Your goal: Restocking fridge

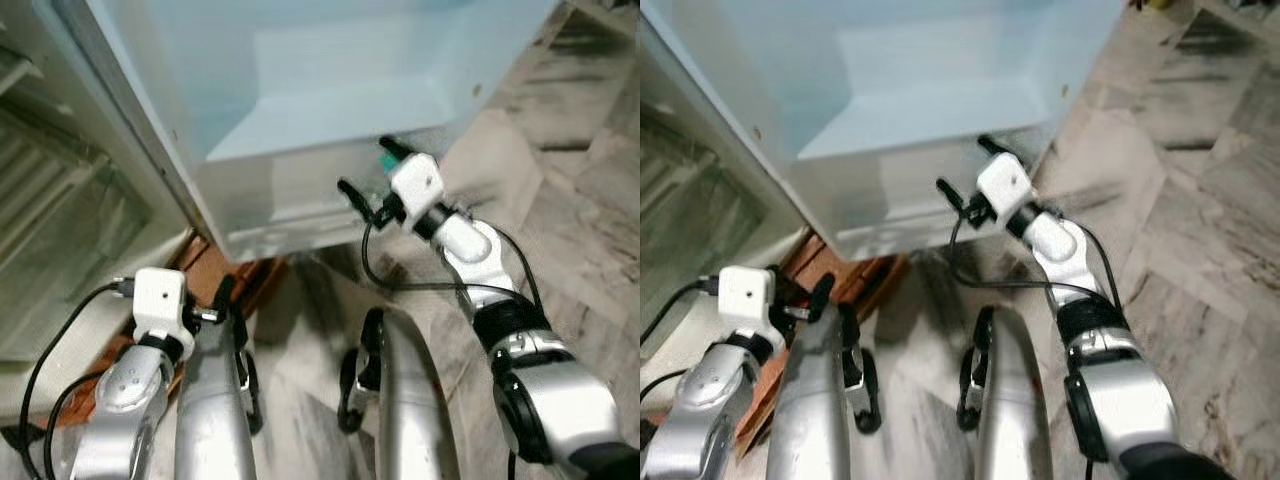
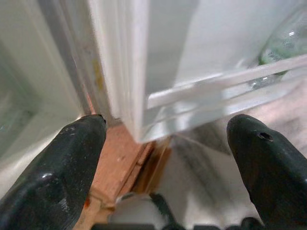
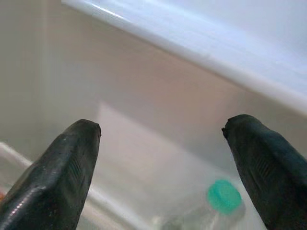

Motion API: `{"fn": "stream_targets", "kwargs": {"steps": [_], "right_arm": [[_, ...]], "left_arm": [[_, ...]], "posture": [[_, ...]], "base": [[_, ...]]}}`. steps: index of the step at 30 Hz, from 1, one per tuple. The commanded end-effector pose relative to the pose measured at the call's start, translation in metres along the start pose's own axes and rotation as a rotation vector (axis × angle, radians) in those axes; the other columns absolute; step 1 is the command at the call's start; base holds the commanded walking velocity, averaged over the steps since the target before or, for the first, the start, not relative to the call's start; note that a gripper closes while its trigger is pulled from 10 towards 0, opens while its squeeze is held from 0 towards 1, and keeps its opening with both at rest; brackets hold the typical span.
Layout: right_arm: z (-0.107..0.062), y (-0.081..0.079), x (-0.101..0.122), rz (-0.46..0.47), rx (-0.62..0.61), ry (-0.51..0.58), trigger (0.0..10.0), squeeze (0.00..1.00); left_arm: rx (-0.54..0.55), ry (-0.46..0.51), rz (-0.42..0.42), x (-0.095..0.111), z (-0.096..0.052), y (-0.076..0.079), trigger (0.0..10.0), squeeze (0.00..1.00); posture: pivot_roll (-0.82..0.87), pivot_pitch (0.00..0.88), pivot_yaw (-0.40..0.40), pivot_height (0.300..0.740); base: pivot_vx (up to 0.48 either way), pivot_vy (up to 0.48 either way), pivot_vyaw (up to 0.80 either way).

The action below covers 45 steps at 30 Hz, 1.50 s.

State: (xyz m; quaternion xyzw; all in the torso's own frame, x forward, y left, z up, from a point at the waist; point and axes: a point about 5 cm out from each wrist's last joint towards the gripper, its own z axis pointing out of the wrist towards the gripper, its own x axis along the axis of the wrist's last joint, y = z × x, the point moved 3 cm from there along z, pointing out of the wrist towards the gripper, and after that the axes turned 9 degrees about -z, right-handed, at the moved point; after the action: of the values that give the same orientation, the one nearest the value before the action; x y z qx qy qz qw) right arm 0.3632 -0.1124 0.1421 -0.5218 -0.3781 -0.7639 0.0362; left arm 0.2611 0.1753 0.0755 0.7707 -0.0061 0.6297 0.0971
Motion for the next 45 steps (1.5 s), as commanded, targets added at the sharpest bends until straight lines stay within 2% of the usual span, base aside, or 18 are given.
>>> {"fn": "stream_targets", "kwargs": {"steps": [1,2,4,5,6,8,10,12,14,19,22,28,35,36,40,45], "right_arm": [[-0.012,0.004,-0.005,0.073,-0.092,-0.026,10.0,0.0],[-0.012,0.004,-0.005,0.073,-0.092,-0.026,10.0,0.0],[-0.041,-0.001,-0.015,0.136,-0.229,-0.077,10.0,0.0],[-0.041,-0.001,-0.015,0.136,-0.229,-0.077,10.0,0.0],[-0.057,-0.003,-0.024,0.181,-0.317,-0.13,10.0,0.0],[-0.067,-0.005,-0.03,0.222,-0.377,-0.176,10.0,0.0],[-0.087,-0.015,-0.04,0.309,-0.481,-0.262,10.0,0.0],[-0.088,-0.025,-0.043,0.341,-0.476,-0.295,10.0,0.0],[-0.081,-0.03,-0.035,0.315,-0.42,-0.272,10.0,0.0],[-0.07,-0.012,-0.028,0.312,-0.483,-0.257,10.0,0.0],[-0.066,-0.008,-0.023,0.31,-0.486,-0.255,10.0,0.0],[-0.062,-0.015,-0.023,0.332,-0.464,-0.269,10.0,0.0],[-0.061,-0.015,-0.022,0.337,-0.462,-0.275,10.0,0.0],[-0.059,-0.019,-0.022,0.364,-0.441,-0.269,10.0,0.0],[-0.058,-0.024,-0.021,0.374,-0.407,-0.27,10.0,0.0],[-0.058,-0.032,-0.024,0.4,-0.362,-0.29,10.0,0.0]], "left_arm": [[-0.008,-0.001,0.013,-0.003,0.0,0.001,10.0,0.0],[-0.008,-0.001,0.013,-0.003,0.0,0.001,10.0,0.0],[0.057,0.032,0.0,-0.001,0.002,-0.011,10.0,0.0],[0.057,0.032,0.0,-0.001,0.002,-0.011,10.0,0.0],[0.061,0.035,0.001,-0.003,0.001,-0.012,10.0,0.0],[0.056,0.033,0.002,-0.004,0.0,-0.012,10.0,0.0],[0.018,0.027,0.017,-0.007,0.001,-0.006,10.0,0.0],[0.018,0.028,0.016,-0.007,0.003,-0.005,10.0,0.0],[0.016,0.031,0.014,-0.007,0.005,-0.004,10.0,0.0],[-0.001,0.029,-0.001,-0.009,0.01,0.0,10.0,0.0],[-0.015,0.045,0.015,-0.006,0.012,0.003,10.0,0.0],[-0.012,0.043,0.022,-0.007,0.015,0.0,10.0,0.0],[-0.031,0.04,0.022,-0.009,0.017,0.005,10.0,0.0],[-0.032,0.039,0.024,-0.009,0.017,0.005,10.0,0.0],[-0.02,0.033,0.021,-0.011,0.017,0.003,10.0,0.0],[-0.005,0.029,-0.006,-0.013,0.015,0.002,10.0,0.0]], "posture": [[0.1,0.138,-0.093,0.586],[0.1,0.138,-0.093,0.586],[0.1,0.127,-0.096,0.586],[0.1,0.127,-0.096,0.586],[0.09,0.12,-0.099,0.586],[0.1,0.111,-0.11,0.586],[0.1,0.102,-0.104,0.586],[0.1,0.098,-0.097,0.586],[0.1,0.095,-0.089,0.586],[0.09,0.088,-0.087,0.606],[0.09,0.093,-0.101,0.625],[0.09,0.09,-0.104,0.664],[0.08,0.083,-0.097,0.713],[0.08,0.083,-0.096,0.723],[0.08,0.086,-0.098,0.74],[0.08,0.088,-0.096,0.74]], "base": [[0.0,0.0,0.0],[0.0,0.0,0.0],[0.0,0.0,0.0],[0.0,0.0,0.0],[0.0,0.0,0.0],[0.0,0.0,0.0],[0.0,0.0,0.0],[0.0,0.0,0.0],[0.0,0.0,0.0],[0.0,0.0,0.0],[0.0,0.0,0.0],[0.0,0.0,0.0],[0.0,0.0,0.0],[0.0,0.0,0.0],[0.0,0.0,0.0],[0.0,0.0,0.0]]}}
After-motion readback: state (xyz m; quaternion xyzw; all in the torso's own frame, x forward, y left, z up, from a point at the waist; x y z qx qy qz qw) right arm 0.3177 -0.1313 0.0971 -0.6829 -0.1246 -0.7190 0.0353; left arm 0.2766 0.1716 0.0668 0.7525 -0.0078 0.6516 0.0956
